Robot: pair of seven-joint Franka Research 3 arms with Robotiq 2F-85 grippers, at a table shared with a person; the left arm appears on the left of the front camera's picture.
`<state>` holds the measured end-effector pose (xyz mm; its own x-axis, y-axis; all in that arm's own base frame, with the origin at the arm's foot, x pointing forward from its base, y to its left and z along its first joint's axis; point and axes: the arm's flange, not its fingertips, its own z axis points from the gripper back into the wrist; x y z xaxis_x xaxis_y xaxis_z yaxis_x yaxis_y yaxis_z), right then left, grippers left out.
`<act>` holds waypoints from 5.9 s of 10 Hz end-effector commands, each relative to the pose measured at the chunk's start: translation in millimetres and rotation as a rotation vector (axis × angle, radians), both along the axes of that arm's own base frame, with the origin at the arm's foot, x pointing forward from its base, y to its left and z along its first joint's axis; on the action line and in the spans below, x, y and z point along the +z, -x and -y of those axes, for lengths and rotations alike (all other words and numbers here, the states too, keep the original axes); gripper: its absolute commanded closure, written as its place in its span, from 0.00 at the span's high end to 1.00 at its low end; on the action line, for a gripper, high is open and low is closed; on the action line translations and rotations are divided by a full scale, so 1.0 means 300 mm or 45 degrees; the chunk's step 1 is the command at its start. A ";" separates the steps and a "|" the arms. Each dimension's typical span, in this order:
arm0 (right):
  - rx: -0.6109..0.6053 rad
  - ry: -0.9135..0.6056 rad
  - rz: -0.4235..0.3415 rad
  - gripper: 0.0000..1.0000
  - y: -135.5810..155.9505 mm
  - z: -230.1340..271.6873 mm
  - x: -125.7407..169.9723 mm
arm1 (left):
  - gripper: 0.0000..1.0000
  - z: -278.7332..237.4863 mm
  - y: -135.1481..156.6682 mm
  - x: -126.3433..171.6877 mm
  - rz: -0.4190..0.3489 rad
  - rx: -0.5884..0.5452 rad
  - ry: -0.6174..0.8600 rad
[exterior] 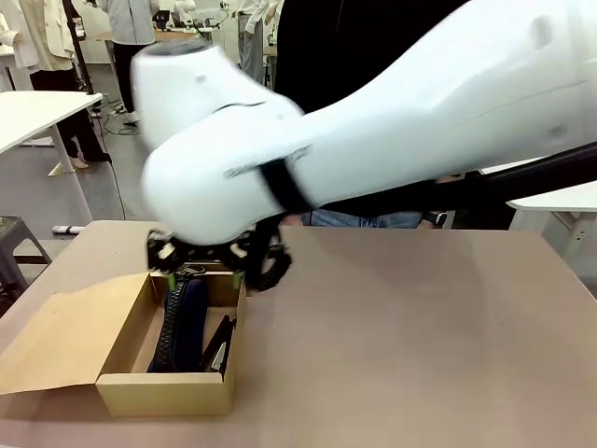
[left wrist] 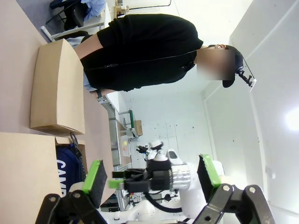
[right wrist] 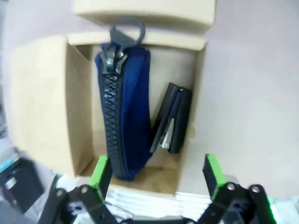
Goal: Place items inside the box.
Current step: Pick up a Pencil pouch or Stapler and place it inside the Mailer Box closest to the robot, then close the lid of the Mailer Box closest to the robot.
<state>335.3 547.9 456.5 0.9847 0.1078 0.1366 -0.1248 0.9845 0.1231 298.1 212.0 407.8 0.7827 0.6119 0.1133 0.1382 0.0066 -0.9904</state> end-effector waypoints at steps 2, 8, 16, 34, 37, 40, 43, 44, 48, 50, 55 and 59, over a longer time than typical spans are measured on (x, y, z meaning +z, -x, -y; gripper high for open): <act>0.294 -0.496 -0.203 1.00 0.057 0.692 0.133 | 1.00 0.006 0.006 -0.002 0.032 -0.003 -0.003; 0.334 -0.826 -0.119 1.00 0.155 1.289 0.098 | 1.00 0.006 0.006 -0.002 0.032 -0.003 -0.003; 0.087 -1.328 0.334 1.00 0.550 1.757 -0.354 | 1.00 0.006 0.006 -0.002 0.032 -0.003 -0.003; 0.056 -1.276 0.274 1.00 0.034 1.967 -0.016 | 1.00 0.000 0.000 0.000 0.000 0.000 0.000; 0.056 -1.276 0.274 1.00 0.034 1.967 -0.016 | 1.00 0.339 0.174 -0.059 0.637 -0.672 -0.290; 0.056 -1.276 0.274 1.00 0.034 1.967 -0.016 | 1.00 0.439 0.243 -0.156 1.320 -0.704 -0.527; 0.056 -1.276 0.274 1.00 0.034 1.967 -0.016 | 1.00 0.349 0.244 -0.248 2.271 -0.308 -0.711; 0.056 -1.276 0.274 1.00 0.034 1.967 -0.016 | 1.00 0.295 0.200 -0.239 2.400 -0.225 -0.771; 0.056 -1.276 0.274 1.00 0.034 1.967 -0.016 | 1.00 0.191 0.121 -0.177 1.721 -0.399 -0.669; 0.056 -1.276 0.274 1.00 0.034 1.967 -0.016 | 1.00 0.184 0.126 -0.169 1.804 -0.354 -0.682; 0.056 -1.276 0.274 1.00 0.034 1.967 -0.016 | 1.00 0.049 0.089 -0.245 1.833 -0.677 -1.343; 0.056 -1.276 0.274 1.00 0.034 1.967 -0.016 | 1.00 -0.019 0.051 -0.360 1.666 -0.993 -1.466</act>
<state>325.5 -42.3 447.0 0.9241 -0.1071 0.3667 -0.2846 0.4473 0.8479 279.5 205.4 329.2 -0.0697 -0.5527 0.8305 0.9842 0.0975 0.1476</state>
